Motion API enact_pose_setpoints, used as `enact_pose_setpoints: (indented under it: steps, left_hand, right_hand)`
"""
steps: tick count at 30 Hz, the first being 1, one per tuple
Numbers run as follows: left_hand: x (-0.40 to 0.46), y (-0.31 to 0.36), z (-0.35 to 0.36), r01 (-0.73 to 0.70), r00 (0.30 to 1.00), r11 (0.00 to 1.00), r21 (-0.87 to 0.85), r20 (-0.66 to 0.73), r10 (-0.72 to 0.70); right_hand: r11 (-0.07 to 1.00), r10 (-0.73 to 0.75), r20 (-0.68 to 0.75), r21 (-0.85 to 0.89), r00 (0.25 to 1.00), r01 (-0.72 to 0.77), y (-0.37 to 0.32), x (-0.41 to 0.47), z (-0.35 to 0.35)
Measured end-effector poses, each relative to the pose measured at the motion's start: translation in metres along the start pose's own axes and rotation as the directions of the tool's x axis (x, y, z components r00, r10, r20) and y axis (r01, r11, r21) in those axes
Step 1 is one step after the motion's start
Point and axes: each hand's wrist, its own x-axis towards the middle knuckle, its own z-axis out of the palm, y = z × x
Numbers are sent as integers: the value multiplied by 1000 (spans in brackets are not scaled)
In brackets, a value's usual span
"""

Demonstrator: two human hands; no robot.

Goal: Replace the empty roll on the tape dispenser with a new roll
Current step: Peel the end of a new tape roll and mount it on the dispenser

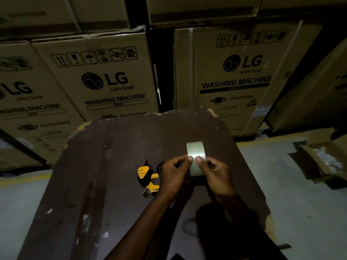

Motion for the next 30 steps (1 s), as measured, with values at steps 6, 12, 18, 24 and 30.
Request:
enact_pose_setpoints:
  steps: [6,12,18,24,30]
  left_hand:
    - [-6,18,-29,17,1000,1000,-17,9,-17]
    - [-12,27,-60,-17,999,1000,-11,42,17]
    - [-16,30,-85,-19,1000,999,30,9,19]
    - [-18,52,-93,29,999,1000,-1,-40,-29]
    - [-19,67,-100,-10,1000,999,-46,-2,10]
  right_hand:
    - [998,-62,16,-20,998,62,-7,-5,30]
    - [999,19,23,-28,1000,-18,-18,-6,58]
    - [999,50,35,-21,998,-49,-31,-4,78]
    - [997,68,106,13,992,-70,-37,-11,89]
    - [1000,8,133,25,991,-11,-38,-15,95]
